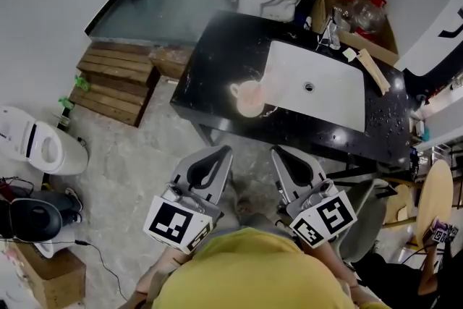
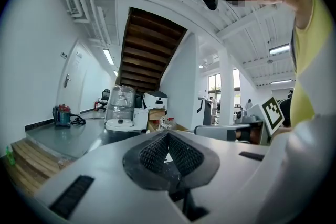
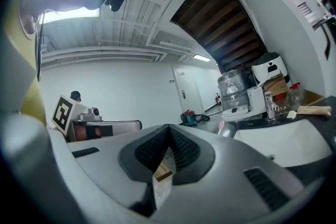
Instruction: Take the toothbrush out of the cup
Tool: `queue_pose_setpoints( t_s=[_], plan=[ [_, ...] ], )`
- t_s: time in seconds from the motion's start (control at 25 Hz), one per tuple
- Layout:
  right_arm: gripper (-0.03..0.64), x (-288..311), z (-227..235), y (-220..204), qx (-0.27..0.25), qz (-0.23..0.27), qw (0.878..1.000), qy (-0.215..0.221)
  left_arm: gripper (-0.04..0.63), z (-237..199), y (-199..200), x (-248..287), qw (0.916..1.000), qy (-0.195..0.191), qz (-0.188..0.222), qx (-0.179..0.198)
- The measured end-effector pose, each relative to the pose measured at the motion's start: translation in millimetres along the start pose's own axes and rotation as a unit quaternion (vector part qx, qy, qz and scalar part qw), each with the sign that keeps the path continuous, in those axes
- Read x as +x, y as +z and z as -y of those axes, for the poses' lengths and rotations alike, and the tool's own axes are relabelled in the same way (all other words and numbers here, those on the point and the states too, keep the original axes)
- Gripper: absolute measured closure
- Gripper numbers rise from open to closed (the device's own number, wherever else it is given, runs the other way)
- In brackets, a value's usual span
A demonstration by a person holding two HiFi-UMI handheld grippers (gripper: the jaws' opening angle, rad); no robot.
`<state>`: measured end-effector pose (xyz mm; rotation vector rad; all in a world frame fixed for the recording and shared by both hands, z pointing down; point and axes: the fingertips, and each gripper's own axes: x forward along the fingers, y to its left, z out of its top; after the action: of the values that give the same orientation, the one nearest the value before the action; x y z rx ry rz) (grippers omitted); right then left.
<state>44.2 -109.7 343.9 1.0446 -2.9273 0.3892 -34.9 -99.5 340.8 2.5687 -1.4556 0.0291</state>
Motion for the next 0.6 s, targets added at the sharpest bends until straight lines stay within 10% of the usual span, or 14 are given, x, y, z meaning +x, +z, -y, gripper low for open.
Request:
queue_pose_setpoints(
  t_s=[0.6],
  plan=[
    [0.600,63.2,48.1,11.6,0.011,0.001,0.998,-0.055,0.583,-46.0,5.9,75.6,0.9960,-0.086,-0.024,-0.002]
  ],
)
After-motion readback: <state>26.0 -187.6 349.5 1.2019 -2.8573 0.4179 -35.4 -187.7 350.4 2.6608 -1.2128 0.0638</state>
